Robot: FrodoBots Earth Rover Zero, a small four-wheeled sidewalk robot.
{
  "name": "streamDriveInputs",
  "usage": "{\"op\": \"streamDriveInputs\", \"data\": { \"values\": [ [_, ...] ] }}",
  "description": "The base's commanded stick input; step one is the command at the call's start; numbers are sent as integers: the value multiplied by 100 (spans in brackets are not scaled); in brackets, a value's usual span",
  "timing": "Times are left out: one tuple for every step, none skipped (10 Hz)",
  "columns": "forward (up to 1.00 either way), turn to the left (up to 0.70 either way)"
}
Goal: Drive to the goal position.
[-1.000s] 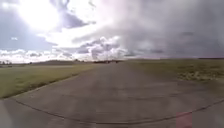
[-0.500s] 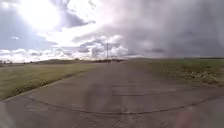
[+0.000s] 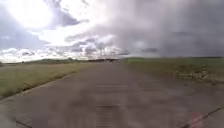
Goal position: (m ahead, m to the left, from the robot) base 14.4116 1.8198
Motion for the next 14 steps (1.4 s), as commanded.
{"op": "streamDriveInputs", "data": {
  "values": [
    [100, 0],
    [100, 0],
    [100, 0],
    [100, 0],
    [100, 0],
    [100, 0],
    [100, 0],
    [100, 0],
    [100, 0],
    [100, 0],
    [100, 0],
    [100, 0],
    [100, 0],
    [100, 0]
  ]
}}
